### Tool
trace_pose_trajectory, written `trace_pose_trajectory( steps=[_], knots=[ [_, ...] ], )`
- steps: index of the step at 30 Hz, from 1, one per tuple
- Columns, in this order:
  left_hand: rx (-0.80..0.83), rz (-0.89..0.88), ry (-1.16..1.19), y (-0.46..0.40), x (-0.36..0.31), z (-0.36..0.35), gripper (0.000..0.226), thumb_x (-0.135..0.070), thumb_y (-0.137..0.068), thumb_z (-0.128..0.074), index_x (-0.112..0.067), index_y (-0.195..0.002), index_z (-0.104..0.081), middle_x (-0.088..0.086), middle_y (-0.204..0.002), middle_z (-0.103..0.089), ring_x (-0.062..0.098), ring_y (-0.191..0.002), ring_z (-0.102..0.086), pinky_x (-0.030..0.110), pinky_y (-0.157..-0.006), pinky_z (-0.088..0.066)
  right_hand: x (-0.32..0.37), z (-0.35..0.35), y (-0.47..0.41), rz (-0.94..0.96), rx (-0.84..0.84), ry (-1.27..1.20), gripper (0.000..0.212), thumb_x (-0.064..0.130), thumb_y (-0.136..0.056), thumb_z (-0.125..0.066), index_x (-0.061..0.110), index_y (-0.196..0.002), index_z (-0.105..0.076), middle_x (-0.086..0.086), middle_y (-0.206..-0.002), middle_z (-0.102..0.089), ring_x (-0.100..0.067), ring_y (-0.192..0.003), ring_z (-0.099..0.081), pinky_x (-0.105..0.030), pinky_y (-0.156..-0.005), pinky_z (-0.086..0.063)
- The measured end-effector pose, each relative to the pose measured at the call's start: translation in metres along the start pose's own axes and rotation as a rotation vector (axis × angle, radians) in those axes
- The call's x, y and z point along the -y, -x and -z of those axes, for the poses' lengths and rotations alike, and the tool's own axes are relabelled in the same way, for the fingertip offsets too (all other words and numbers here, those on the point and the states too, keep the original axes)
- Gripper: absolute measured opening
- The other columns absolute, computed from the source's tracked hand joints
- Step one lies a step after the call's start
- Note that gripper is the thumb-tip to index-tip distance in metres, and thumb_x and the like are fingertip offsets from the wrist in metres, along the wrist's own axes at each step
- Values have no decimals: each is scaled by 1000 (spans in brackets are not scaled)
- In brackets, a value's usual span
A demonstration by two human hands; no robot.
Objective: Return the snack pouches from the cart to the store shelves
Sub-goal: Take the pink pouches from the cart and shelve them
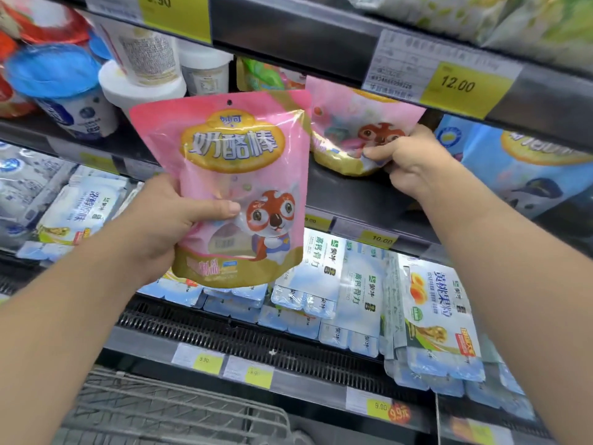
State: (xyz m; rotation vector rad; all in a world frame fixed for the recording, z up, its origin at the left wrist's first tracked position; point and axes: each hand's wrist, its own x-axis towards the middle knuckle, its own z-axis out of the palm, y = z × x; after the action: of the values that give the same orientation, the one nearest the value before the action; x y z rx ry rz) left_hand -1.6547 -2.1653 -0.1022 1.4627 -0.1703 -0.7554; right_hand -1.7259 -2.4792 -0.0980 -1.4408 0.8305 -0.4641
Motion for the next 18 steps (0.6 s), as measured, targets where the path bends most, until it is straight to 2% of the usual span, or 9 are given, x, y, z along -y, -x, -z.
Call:
trace_pose_trajectory(
  steps=[3, 5, 7, 9, 10, 12, 15, 17, 18],
  knots=[
    [27, 4, -14, -4, -4, -7, 40, -2, -55, -78, -6, -95, -73, 7, -81, -81, 19, -71, -78, 27, -58, -62, 4, 2, 1, -47, -37, 22, 44, -35, -58, -58, 4, -77, -65, -14, -73, -70, -44, -92, -67, -46, -78, -50],
    [30, -4, -11, -4, -5, -7, 38, -2, -55, -79, -8, -91, -72, 4, -77, -80, 17, -68, -78, 25, -55, -60, 5, -2, 1, -70, -129, 21, 46, -35, -58, -51, 8, -73, -59, -11, -77, -65, -38, -93, -63, -40, -73, -47],
    [39, -9, -11, -4, -5, -6, 37, -2, -55, -79, -9, -91, -73, 4, -78, -80, 17, -69, -78, 24, -56, -60, 9, -5, -2, -126, -261, -21, 43, -27, -68, -47, 13, -78, -54, -5, -83, -61, -25, -85, -59, -27, -65, -47],
    [43, -12, -4, -4, -6, -4, 35, -2, -55, -79, -11, -88, -74, 4, -78, -80, 16, -69, -78, 24, -56, -60, 14, -9, -2, -187, -366, -87, 34, -15, -84, -47, 17, -73, -47, 3, -75, -54, -12, -67, -52, -15, -46, -42],
    [45, -13, -2, -4, -6, -4, 32, -3, -55, -79, -12, -85, -75, 4, -77, -80, 16, -68, -78, 24, -55, -60, 14, -10, -3, -175, -386, -102, 34, -11, -89, -47, 18, -72, -45, 4, -72, -52, -9, -62, -49, -13, -41, -41],
    [52, -10, -1, -3, -6, -3, 25, -3, -55, -79, -14, -77, -78, 3, -77, -80, 16, -68, -78, 24, -55, -60, 12, -13, -5, -150, -412, -111, 34, -9, -92, -47, 18, -73, -45, 5, -72, -50, -7, -60, -48, -15, -42, -43],
    [82, -15, -6, -1, -5, -3, 23, -3, -56, -79, -18, -74, -81, 5, -81, -81, 17, -72, -78, 25, -57, -60, 13, -13, -4, -174, -401, 0, 29, -13, -87, -44, 13, -94, -53, 3, -77, -46, -7, -65, -44, -18, -49, -39],
    [86, -17, -8, 0, -5, -1, 28, -3, -57, -79, -15, -82, -79, 6, -84, -81, 19, -74, -79, 25, -59, -60, 17, -11, -4, -195, -356, 64, 47, -17, -83, -40, 11, -118, -52, 0, -81, -45, -11, -70, -45, -20, -52, -39],
    [81, -16, -10, 0, -5, 0, 31, -3, -57, -79, -14, -86, -77, 6, -85, -81, 19, -75, -79, 26, -59, -61, 20, -12, -4, -204, -351, 79, 51, -18, -82, -38, 11, -122, -51, -1, -82, -44, -12, -73, -46, -21, -51, -39]
  ],
)
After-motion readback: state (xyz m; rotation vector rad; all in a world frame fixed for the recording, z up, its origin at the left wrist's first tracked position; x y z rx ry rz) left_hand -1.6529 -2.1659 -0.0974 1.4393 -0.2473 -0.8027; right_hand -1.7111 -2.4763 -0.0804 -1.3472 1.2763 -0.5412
